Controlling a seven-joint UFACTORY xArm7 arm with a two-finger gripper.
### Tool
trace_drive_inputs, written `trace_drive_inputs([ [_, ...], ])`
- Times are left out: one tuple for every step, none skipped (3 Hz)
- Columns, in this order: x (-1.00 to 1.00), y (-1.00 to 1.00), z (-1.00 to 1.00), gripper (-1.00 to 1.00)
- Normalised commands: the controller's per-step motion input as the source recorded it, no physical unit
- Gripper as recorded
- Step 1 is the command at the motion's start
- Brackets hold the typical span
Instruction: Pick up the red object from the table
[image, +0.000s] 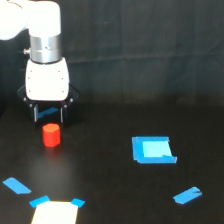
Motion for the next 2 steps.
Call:
trace_drive_inputs([
  [0.34,-0.83,-0.52,0.80],
  [0.17,-0.76,0.08,0.47],
])
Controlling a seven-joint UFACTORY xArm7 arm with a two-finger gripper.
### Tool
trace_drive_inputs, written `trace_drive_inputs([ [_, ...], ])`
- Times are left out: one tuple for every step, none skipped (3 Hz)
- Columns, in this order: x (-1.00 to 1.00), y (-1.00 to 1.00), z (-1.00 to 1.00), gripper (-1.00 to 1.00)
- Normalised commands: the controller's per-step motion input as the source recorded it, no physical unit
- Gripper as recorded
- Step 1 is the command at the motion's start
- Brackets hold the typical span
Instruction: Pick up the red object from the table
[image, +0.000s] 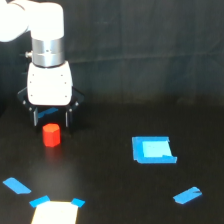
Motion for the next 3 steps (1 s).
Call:
trace_drive_inputs([
  [0.27,-0.30,-0.86,-1.00],
  [-0.09,-0.23,-0.69,-1.00],
  [0.36,-0.16,-0.24,-1.00],
])
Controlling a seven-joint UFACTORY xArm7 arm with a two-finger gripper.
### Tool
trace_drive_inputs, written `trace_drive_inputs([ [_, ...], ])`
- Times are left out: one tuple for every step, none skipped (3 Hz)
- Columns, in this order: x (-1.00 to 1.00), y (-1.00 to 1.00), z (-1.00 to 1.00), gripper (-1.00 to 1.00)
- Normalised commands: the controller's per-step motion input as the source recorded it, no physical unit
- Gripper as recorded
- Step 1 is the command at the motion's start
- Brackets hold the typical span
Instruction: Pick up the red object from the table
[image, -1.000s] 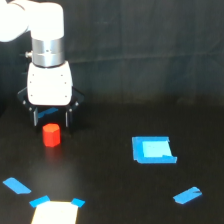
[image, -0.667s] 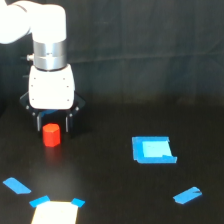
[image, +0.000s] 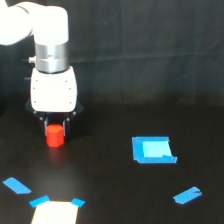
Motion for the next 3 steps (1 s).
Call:
trace_drive_inputs([
  [0.16,-0.20,-0.46,-1.00],
  [0.54,-0.01,0.31,-1.00],
  [0.70,0.08,0.06,-1.00],
])
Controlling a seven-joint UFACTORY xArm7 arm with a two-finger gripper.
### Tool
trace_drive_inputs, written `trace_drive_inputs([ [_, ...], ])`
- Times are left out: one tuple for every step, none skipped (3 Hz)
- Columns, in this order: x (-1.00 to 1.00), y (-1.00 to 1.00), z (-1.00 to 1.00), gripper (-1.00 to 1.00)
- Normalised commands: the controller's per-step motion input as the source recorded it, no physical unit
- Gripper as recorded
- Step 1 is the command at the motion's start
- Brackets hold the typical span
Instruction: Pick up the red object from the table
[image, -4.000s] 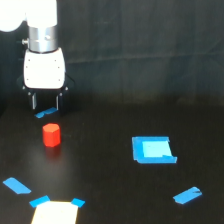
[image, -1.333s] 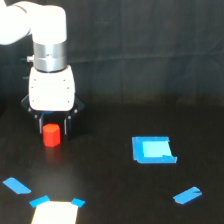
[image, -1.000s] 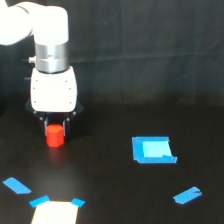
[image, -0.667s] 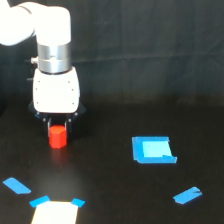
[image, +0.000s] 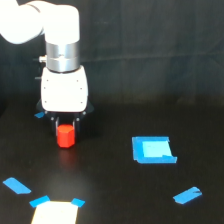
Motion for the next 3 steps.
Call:
trace_drive_inputs([
  [0.66,0.15,0.55,-1.00],
  [0.77,0.26,0.87,-1.00],
  [0.49,0.02,0.87,-0.89],
])
